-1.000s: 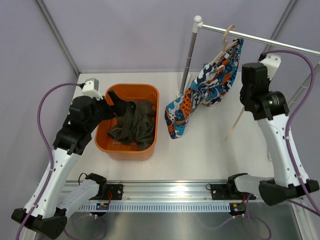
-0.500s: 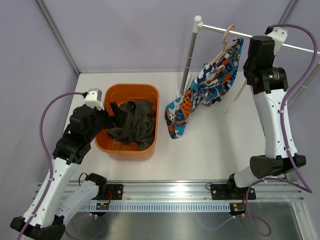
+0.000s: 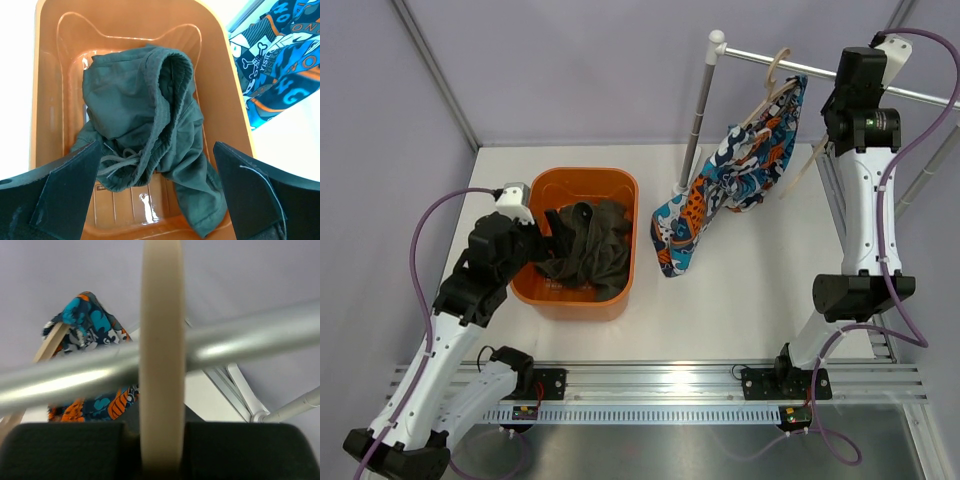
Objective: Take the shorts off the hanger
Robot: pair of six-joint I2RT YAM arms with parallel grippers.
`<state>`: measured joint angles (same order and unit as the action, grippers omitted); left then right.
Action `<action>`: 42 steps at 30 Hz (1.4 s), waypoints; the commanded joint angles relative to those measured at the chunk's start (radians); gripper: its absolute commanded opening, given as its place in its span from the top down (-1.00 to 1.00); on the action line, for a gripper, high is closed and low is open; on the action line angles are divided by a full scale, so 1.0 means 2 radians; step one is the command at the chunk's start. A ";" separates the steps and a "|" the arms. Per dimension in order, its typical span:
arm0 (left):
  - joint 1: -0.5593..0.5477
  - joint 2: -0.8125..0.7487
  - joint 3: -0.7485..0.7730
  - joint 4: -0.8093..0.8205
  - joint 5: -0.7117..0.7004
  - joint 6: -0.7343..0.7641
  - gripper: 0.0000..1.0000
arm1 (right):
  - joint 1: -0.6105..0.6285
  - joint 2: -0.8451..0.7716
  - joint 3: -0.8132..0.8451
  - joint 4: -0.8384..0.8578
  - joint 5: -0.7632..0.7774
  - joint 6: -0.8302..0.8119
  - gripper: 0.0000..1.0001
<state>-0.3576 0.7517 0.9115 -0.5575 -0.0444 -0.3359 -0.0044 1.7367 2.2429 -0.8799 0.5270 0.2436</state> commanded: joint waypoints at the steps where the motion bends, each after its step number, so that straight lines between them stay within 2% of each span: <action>1: -0.002 0.002 -0.002 0.027 -0.012 0.011 -0.98 | -0.027 0.011 0.006 0.031 -0.033 0.015 1.00; 5: -0.002 0.000 -0.004 0.026 -0.013 0.010 -0.98 | -0.039 0.016 -0.010 0.038 -0.047 0.024 1.00; 12: -0.002 -0.001 -0.006 0.026 -0.013 0.008 -0.98 | -0.040 -0.039 -0.130 0.090 -0.053 0.033 1.00; 18: -0.003 -0.005 -0.008 0.026 -0.012 0.008 -0.98 | -0.040 -0.072 -0.164 0.095 -0.060 0.037 0.97; 19: -0.002 -0.005 -0.009 0.025 -0.012 0.008 -0.98 | -0.040 -0.076 -0.165 0.094 -0.063 0.037 0.76; 21: -0.002 -0.008 -0.009 0.023 -0.012 0.007 -0.98 | -0.040 -0.090 -0.167 0.090 -0.066 0.034 0.48; 26: -0.002 -0.019 -0.009 0.015 -0.014 0.011 -0.98 | -0.040 -0.123 -0.176 0.080 -0.061 0.026 -0.05; 31: -0.002 -0.037 -0.010 0.000 -0.021 0.015 -0.98 | -0.040 -0.150 -0.184 0.072 -0.058 0.025 -0.22; 42: -0.002 -0.090 -0.024 -0.040 -0.041 0.021 -0.98 | -0.039 -0.253 -0.222 0.044 -0.071 0.029 -0.34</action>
<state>-0.3584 0.5926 0.8856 -0.6197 -0.0940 -0.3126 -0.0841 1.3006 1.8137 -0.7631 0.3996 0.3061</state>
